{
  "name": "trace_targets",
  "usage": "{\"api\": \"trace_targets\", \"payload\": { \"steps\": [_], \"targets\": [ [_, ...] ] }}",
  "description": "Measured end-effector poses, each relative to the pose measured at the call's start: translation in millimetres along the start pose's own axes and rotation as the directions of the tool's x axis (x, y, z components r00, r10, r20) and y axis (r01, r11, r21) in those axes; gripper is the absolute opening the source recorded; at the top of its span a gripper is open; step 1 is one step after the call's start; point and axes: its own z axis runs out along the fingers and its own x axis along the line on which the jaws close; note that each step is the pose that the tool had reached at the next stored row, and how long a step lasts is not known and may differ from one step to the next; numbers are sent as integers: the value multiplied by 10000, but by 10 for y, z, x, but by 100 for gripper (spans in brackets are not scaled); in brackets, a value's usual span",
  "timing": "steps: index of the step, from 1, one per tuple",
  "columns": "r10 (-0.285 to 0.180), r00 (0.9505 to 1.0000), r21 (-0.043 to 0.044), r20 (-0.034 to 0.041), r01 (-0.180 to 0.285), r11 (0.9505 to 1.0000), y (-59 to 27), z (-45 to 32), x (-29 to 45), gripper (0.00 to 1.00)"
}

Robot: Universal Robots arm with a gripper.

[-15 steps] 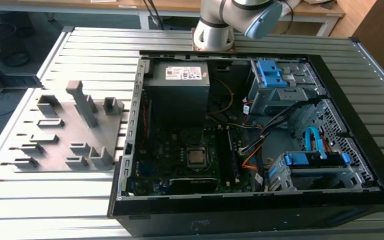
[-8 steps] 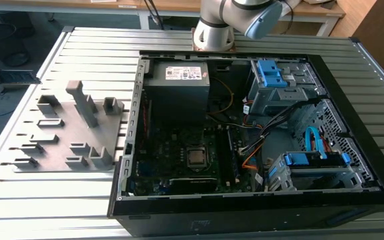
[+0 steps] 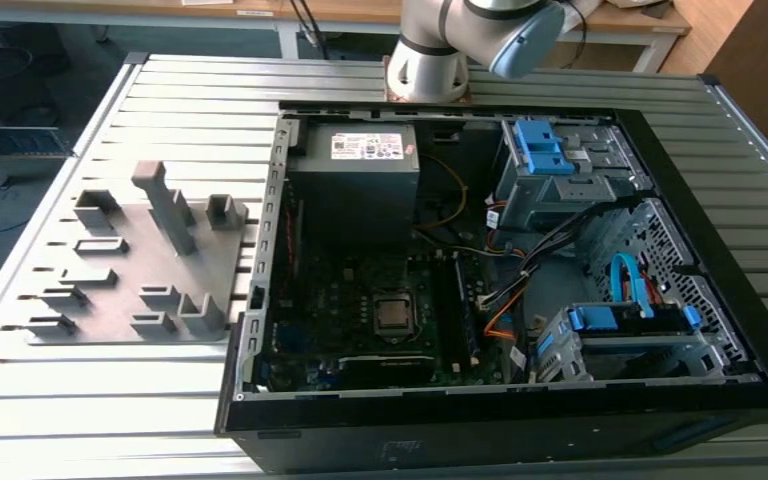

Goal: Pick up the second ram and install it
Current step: 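Pick up the second ram and move it above second insertion slot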

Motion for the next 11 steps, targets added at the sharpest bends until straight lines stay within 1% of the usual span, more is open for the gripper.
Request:
{"api": "trace_targets", "payload": {
  "steps": [3,8,11],
  "targets": [
    [0,10000,1,1,0,10000,1,-32,-1,14],
    [0,10000,-1,1,0,10000,1,-33,-2,14],
    [-1,10000,-2,1,1,10000,-37,-35,-1,14]
  ]
}}
